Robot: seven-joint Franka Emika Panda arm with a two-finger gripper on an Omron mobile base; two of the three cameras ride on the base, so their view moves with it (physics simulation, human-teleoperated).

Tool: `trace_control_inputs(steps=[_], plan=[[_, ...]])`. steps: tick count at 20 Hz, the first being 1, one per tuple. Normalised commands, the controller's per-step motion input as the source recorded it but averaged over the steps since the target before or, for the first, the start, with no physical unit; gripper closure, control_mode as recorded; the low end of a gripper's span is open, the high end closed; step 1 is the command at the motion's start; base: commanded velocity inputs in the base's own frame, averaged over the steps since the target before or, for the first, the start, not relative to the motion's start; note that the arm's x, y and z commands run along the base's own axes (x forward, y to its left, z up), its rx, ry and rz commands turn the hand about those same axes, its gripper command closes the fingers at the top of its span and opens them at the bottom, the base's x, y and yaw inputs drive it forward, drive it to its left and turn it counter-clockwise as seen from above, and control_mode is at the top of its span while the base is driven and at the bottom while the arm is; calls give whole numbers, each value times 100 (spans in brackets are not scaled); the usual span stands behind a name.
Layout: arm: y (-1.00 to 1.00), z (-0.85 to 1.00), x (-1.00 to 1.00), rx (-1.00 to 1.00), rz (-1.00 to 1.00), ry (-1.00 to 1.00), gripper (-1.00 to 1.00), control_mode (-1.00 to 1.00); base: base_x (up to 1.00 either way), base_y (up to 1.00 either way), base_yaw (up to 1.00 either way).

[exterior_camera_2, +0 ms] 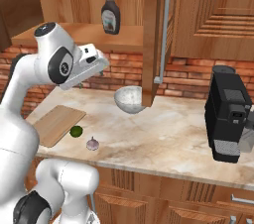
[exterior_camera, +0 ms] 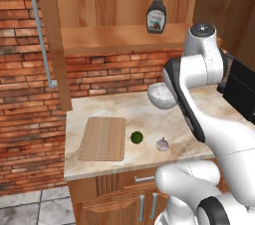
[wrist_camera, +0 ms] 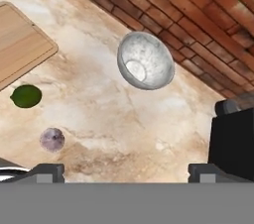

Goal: Open the cabinet. Place the bowl and condiment on the counter. Then place the lime and garlic on the cutting board.

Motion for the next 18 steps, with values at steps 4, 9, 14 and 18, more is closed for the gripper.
trace_control_inputs(steps=[4,9,14,18], plan=[[19,3,1,-1,4,1,-100,-100,0,0,0],[-4,50,8,10,2,-18,-100,-100,0,0,0],[-9,76,27,20,-2,-13,-100,-100,0,0,0],[-7,32,56,19,-4,-2,-100,-100,0,0,0]])
